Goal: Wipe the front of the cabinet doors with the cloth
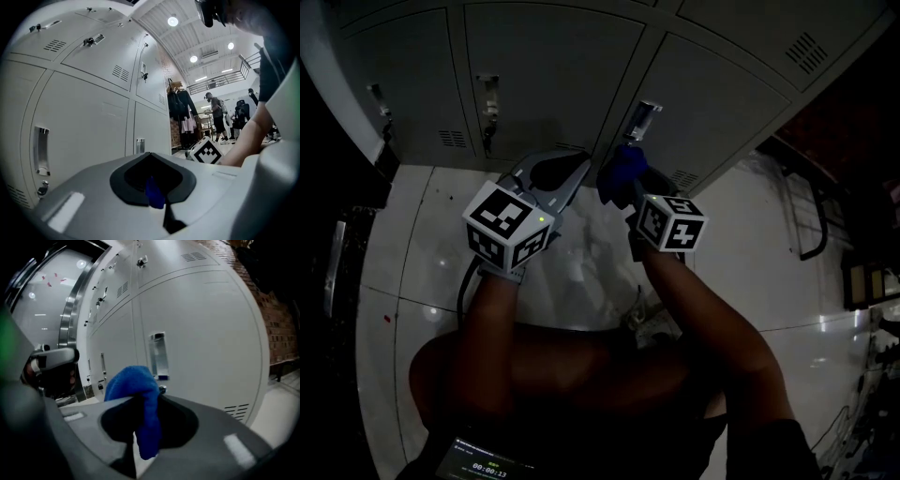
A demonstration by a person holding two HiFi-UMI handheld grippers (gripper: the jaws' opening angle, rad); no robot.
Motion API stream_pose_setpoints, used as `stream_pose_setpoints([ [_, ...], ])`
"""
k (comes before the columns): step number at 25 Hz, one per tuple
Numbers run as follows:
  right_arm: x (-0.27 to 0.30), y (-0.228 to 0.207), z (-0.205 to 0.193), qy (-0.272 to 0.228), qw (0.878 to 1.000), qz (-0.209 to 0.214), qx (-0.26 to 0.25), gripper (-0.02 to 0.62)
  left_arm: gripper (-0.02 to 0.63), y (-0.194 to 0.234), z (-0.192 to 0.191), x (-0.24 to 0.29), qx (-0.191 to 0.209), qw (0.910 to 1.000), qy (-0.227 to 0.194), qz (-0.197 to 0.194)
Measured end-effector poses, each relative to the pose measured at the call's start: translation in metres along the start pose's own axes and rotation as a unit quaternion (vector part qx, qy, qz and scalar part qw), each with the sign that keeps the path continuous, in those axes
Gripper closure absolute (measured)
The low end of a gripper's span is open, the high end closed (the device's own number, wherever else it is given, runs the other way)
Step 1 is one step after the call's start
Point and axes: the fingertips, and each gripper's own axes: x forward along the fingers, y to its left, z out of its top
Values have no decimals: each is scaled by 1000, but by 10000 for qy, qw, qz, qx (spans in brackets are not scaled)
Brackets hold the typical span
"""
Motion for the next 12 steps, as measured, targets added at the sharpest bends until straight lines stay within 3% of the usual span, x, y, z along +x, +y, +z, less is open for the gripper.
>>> stream_pose_setpoints([
  [4, 34, 30, -32, 313, 9992, 164, -211, 518, 606, 1, 1, -2, -40, 10000, -36, 25],
  [12, 65, 10, -59, 588, 9977, -72, 333, 518, 606, 2, -1, 1, -83, 9999, -57, -20],
])
